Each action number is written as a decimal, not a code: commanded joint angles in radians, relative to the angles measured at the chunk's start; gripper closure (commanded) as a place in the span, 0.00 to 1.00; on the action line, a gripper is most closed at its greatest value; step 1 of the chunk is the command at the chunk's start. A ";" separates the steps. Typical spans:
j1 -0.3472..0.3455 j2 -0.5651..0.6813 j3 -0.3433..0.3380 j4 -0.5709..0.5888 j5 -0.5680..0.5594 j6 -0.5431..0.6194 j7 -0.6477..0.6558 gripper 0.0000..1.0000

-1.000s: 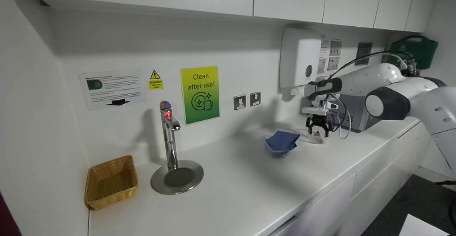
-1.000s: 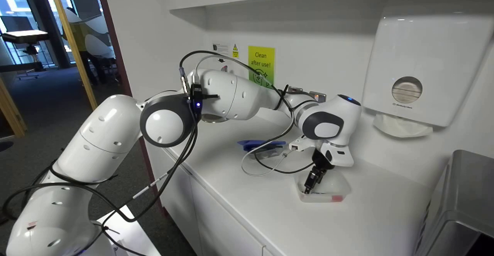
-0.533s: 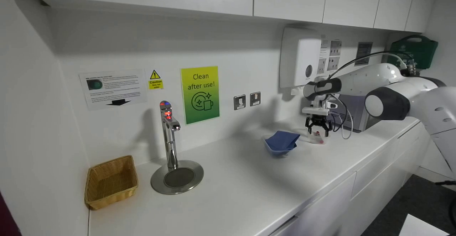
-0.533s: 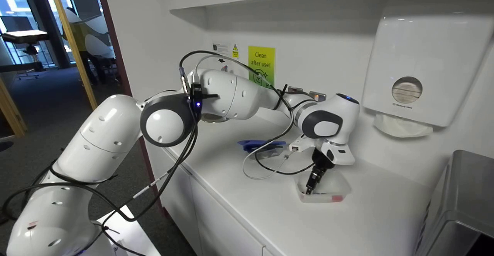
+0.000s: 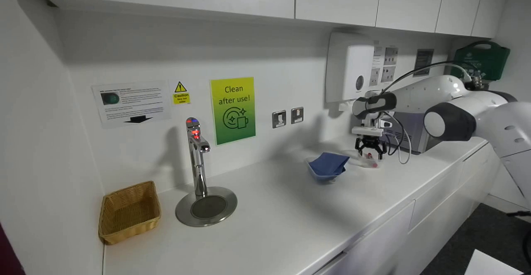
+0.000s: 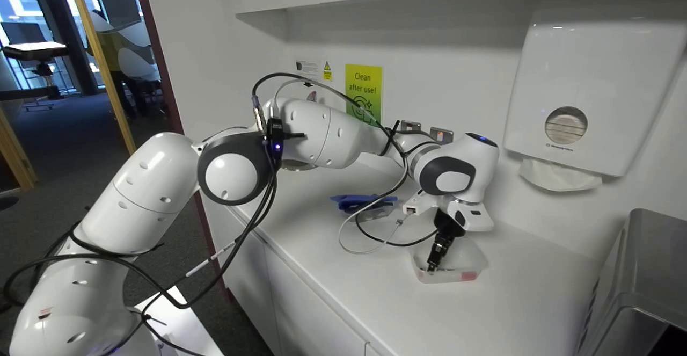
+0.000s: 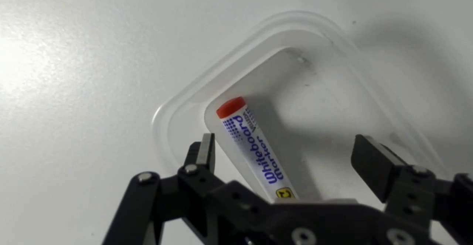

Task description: Put the blue towel in the clear bowl on the left then remove the red marker from the bowl on the right.

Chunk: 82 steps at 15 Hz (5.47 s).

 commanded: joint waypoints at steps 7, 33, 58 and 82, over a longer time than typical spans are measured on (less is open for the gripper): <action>0.011 -0.006 -0.003 -0.062 -0.007 0.092 -0.013 0.22; 0.052 -0.186 0.003 -0.200 0.030 0.235 0.017 0.94; 0.143 -0.531 0.065 -0.683 -0.258 0.195 -0.844 0.94; 0.164 -0.581 0.087 -0.844 -0.298 0.263 -0.841 0.38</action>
